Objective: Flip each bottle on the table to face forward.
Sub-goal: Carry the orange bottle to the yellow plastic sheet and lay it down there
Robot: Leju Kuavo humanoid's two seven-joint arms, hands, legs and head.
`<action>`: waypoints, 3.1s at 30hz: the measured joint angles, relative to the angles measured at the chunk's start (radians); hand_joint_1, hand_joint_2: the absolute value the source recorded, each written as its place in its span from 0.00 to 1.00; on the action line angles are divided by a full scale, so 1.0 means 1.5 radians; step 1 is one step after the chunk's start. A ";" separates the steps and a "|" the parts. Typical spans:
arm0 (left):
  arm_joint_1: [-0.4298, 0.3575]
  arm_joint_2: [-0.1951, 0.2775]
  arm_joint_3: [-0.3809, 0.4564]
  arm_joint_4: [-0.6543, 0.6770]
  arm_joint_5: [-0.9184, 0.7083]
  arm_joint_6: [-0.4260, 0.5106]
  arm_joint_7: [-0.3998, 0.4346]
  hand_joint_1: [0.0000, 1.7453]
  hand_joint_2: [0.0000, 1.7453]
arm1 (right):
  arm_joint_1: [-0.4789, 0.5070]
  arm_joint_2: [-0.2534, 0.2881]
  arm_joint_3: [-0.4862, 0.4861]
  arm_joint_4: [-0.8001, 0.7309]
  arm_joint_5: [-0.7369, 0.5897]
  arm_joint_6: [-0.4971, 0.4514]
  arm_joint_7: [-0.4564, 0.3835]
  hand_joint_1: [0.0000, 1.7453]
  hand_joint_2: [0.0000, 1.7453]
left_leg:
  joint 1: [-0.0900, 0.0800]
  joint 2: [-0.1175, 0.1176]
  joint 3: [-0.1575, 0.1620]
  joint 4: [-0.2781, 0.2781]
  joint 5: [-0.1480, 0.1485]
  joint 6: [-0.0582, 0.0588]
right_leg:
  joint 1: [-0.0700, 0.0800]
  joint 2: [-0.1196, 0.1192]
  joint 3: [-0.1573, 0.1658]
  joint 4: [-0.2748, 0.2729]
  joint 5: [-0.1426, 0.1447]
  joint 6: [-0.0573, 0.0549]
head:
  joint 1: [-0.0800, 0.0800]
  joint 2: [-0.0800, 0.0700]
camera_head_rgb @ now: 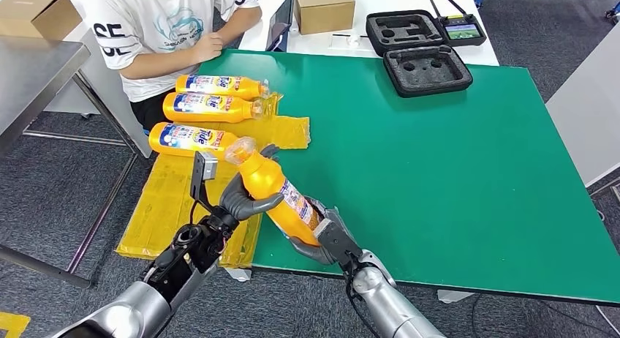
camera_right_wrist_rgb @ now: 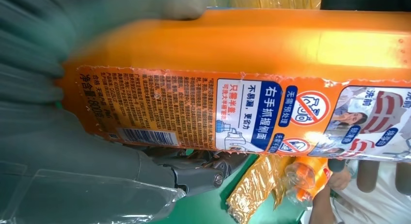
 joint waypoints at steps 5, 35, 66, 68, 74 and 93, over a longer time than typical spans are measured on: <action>0.020 0.004 -0.004 -0.022 0.037 -0.017 0.012 1.00 1.00 | -0.002 0.004 -0.009 0.007 0.027 -0.022 0.000 1.00 1.00 | 0.000 0.000 0.000 0.000 0.000 0.000 | 0.000 0.000 0.000 0.000 0.000 0.000 | 0.000 0.000; 0.071 0.006 0.011 -0.210 0.104 0.142 -0.021 1.00 1.00 | 0.001 0.031 -0.042 -0.018 0.045 -0.084 0.005 0.00 0.00 | 0.000 0.000 0.000 0.000 0.000 0.000 | 0.000 0.000 0.000 0.000 0.000 0.000 | 0.000 0.000; 0.051 0.201 0.102 -0.214 -0.684 0.295 0.044 1.00 1.00 | 0.096 -0.019 -0.029 -0.522 -0.300 -0.006 -0.003 0.00 0.00 | 0.000 0.000 0.000 0.000 0.000 0.000 | 0.000 0.000 0.000 0.000 0.000 0.000 | 0.000 0.000; 0.051 0.208 0.099 -0.214 -0.717 0.298 0.056 1.00 1.00 | 0.096 -0.019 -0.029 -0.520 -0.304 0.000 -0.003 0.00 0.00 | 0.000 0.000 0.000 0.000 0.000 0.000 | 0.000 0.000 0.000 0.000 0.000 0.000 | 0.000 0.000; 0.044 0.215 0.047 -0.197 -0.877 0.306 0.093 1.00 1.00 | 0.092 -0.016 -0.022 -0.506 -0.304 0.017 -0.003 0.00 0.00 | 0.000 0.000 0.000 0.000 0.000 0.000 | 0.000 0.000 0.000 0.000 0.000 0.000 | 0.000 0.000; -0.029 0.159 -0.078 -0.007 -0.949 0.267 0.087 1.00 1.00 | 0.076 -0.008 -0.003 -0.470 -0.304 0.028 -0.003 0.00 0.00 | 0.000 0.000 0.000 0.000 0.000 0.000 | 0.000 0.000 0.000 0.000 0.000 0.000 | 0.000 0.000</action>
